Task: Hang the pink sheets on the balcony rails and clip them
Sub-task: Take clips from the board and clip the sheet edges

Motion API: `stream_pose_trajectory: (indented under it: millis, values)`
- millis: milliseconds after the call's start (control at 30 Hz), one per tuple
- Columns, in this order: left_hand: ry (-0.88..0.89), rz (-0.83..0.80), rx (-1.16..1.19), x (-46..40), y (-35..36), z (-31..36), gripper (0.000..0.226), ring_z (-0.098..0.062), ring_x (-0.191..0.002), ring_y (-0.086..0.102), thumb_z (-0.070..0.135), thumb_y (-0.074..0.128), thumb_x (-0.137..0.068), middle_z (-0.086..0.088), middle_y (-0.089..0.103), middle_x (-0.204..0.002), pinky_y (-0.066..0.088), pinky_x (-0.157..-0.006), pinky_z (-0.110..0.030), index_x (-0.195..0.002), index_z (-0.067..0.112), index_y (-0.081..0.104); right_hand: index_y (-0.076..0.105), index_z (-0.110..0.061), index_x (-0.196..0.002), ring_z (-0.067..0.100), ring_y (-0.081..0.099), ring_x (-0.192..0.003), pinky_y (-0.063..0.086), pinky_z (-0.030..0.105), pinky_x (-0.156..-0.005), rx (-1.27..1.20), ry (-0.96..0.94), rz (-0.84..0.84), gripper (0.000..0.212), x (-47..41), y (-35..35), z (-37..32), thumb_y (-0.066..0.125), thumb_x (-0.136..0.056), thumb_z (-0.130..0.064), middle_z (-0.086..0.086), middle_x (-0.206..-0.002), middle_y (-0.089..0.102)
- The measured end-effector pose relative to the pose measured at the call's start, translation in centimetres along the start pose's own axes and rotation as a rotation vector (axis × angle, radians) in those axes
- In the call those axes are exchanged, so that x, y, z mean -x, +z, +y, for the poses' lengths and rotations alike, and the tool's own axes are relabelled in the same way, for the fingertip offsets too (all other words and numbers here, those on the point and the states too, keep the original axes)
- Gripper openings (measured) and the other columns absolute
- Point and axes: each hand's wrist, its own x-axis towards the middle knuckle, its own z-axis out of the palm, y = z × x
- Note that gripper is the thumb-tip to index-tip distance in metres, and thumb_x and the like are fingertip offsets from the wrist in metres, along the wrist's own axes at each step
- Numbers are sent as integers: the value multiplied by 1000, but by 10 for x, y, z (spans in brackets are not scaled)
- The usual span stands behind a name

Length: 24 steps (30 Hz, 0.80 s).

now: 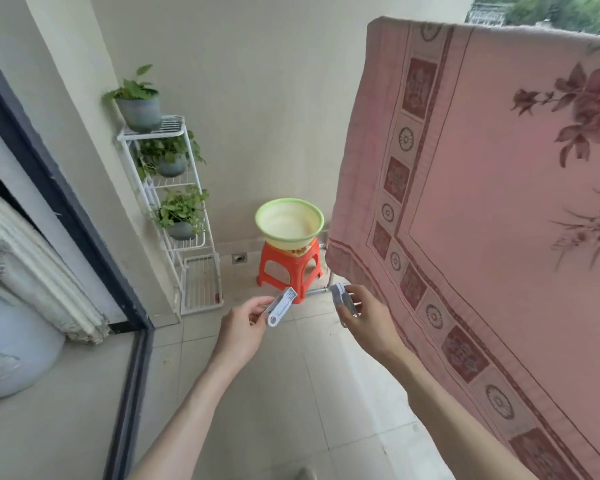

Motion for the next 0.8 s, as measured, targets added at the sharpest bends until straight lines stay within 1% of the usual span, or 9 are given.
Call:
stream_pose_trajectory:
  millis: [133,267,333,433,500,567,600,700,800]
  values:
    - [4,-14,6,-94,-5,-5,25,-1,-81,59,8,53,-88,1,69,-93,40,-63,-5,-107,20,66,55,-20,-111,21,61,-78,49,36,-73,-18,30,-15,26,-94,23,0,50,-90,-33,0,-89,63]
    - [37,-54,9,-204,-9,17,24,-4,-80,60,7,54,-87,4,69,-88,39,-64,-8,-104,20,66,55,-17,-115,21,61,-82,51,42,-79,-162,83,-54,37,-198,37,-15,49,-80,-26,1,-94,64]
    - [77,-93,32,-253,-12,33,23,-1,-80,60,7,55,-87,9,68,-86,41,-65,-12,-100,23,66,55,-14,-111,21,61,-77,52,40,-75,-268,107,-75,28,-249,39,-31,46,-84,-17,5,-89,64]
    - [102,-129,38,-320,-18,49,25,-7,-89,62,9,55,-88,4,69,-94,43,-69,-11,-107,22,66,54,-10,-95,16,55,-63,46,31,-63,-409,178,-91,20,-314,40,-53,34,-91,-10,9,-82,60]
    - [111,-145,43,-364,-20,52,26,-5,-89,62,10,57,-88,4,70,-97,44,-71,-8,-108,23,67,55,-10,-88,9,50,-55,39,24,-54,-513,215,-90,21,-354,45,-58,38,-91,-21,5,-75,56]
    - [116,-182,48,-406,-18,56,26,1,-86,60,9,58,-87,4,70,-95,43,-68,-4,-106,23,68,62,-15,-88,5,46,-51,34,20,-50,-598,256,-93,34,-395,49,-60,53,-83,-47,-5,-65,53]
    - [122,-205,46,-427,-16,58,26,1,-86,60,10,59,-86,5,70,-94,44,-70,-6,-105,25,69,65,-19,-83,6,42,-49,32,20,-48,-613,256,-113,34,-414,52,-61,61,-76,-52,-7,-60,50]
    - [166,-290,46,-491,-11,63,24,2,-87,61,11,61,-85,12,69,-89,45,-75,-12,-103,25,70,68,-20,-64,6,35,-48,28,21,-48,-670,225,-163,16,-466,62,-60,72,-75,-31,-5,-57,40]
    - [229,-365,65,-558,-8,68,25,7,-81,63,11,63,-83,25,68,-76,43,-70,-9,-92,33,71,66,-16,-67,7,35,-47,30,19,-47,-746,240,-74,14,-516,72,-63,70,-79,-12,-5,-55,41]
